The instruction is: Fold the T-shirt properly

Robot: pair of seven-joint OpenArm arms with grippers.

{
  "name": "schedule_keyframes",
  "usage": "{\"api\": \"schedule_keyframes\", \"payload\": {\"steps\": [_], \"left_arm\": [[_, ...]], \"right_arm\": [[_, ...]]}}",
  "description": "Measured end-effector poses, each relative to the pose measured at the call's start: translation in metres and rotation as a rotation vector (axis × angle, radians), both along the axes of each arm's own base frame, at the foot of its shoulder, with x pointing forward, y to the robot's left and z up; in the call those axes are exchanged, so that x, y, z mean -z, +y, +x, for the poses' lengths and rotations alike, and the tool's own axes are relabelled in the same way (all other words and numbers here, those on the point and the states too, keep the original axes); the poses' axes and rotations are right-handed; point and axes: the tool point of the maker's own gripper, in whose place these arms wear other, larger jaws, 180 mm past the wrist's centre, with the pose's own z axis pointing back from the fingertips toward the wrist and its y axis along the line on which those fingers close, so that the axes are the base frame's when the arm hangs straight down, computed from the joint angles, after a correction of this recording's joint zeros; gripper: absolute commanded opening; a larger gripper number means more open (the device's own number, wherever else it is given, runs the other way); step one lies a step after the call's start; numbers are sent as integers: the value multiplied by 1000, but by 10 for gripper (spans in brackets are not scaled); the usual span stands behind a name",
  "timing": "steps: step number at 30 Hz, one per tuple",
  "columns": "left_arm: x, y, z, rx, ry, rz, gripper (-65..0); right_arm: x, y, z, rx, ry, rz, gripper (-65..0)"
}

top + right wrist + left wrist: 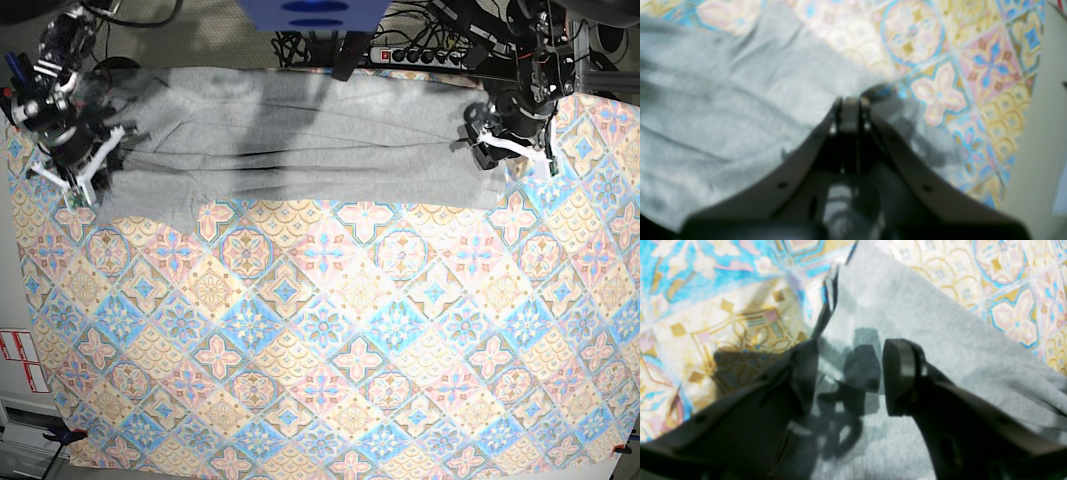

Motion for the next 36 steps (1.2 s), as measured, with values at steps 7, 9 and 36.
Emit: {"api": "schedule_keyframes", "payload": {"steps": [7,9,36], "left_arm": [[-1,1,1,1,-3,3,-328],[-3,3,7,2,-14,9,-328],[8,6,7,-19,10,-3,-328]], "right_arm": [[19,2,-50,-1,112,16,-648],[19,3,-50,-2,111,18,-648],[14,-26,-62,86,119,-21,-486]]}}
